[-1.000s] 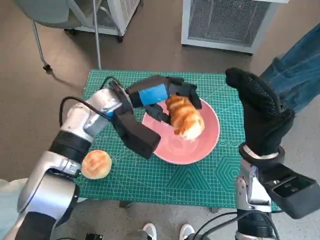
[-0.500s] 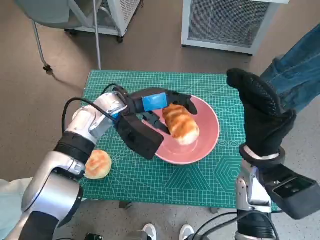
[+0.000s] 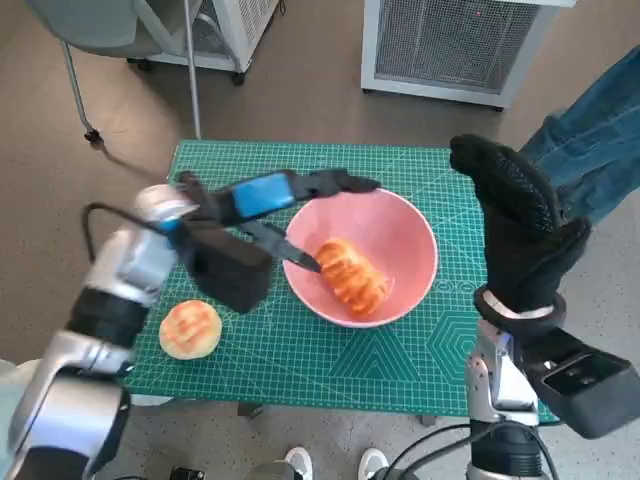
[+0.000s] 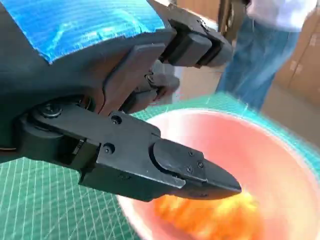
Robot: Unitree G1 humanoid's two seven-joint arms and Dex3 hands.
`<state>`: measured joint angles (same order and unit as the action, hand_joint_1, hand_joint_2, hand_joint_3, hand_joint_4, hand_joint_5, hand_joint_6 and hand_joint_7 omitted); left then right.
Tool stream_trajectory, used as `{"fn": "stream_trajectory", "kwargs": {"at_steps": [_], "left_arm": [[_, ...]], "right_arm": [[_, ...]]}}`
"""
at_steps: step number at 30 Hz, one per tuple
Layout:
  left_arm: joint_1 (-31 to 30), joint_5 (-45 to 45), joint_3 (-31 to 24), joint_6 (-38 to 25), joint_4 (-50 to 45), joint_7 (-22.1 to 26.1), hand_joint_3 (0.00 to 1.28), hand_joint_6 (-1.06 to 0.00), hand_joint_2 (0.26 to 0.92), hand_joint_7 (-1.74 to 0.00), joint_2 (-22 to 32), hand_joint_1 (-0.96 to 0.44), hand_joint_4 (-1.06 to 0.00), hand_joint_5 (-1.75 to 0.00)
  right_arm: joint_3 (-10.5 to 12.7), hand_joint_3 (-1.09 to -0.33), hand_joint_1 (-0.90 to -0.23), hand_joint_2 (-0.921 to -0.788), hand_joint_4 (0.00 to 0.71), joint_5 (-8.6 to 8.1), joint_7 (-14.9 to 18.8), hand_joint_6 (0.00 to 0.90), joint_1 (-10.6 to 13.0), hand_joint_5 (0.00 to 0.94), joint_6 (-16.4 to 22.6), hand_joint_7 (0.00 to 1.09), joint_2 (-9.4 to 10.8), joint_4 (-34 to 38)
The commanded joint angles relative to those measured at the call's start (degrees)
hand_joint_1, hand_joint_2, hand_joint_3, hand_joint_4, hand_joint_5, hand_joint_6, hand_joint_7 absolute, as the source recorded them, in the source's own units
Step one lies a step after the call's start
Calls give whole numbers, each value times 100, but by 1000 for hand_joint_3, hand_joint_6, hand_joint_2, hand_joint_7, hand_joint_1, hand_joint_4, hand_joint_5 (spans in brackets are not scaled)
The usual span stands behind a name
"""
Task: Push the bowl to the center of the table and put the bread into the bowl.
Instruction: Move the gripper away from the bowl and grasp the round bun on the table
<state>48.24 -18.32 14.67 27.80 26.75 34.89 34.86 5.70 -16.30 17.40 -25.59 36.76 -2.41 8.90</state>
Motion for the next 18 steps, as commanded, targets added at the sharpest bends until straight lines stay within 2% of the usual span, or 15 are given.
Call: {"fn": "stream_trajectory", "kwargs": {"at_steps": [1,10,18], "left_arm": [[-538,446,-598,-160,-639,207,2,-137,783,-140,637,-57,1,1],[-1623,659,-1618,-272,-1358,202,2,-167,783,-111,1722,-77,-8,-2],[-2579,791,-2198,-196,-1641,229,1,-192,784,-67,2231,-85,-45,-13]], "right_arm": [[-7,-749,-609,-921,272,13,-23,-1,101,21,-68,749,23,28],[-45,-751,-610,-921,271,24,1,-1,87,20,-52,749,57,64],[-92,-755,-601,-921,270,66,1,-1,82,20,-42,749,87,64]]}}
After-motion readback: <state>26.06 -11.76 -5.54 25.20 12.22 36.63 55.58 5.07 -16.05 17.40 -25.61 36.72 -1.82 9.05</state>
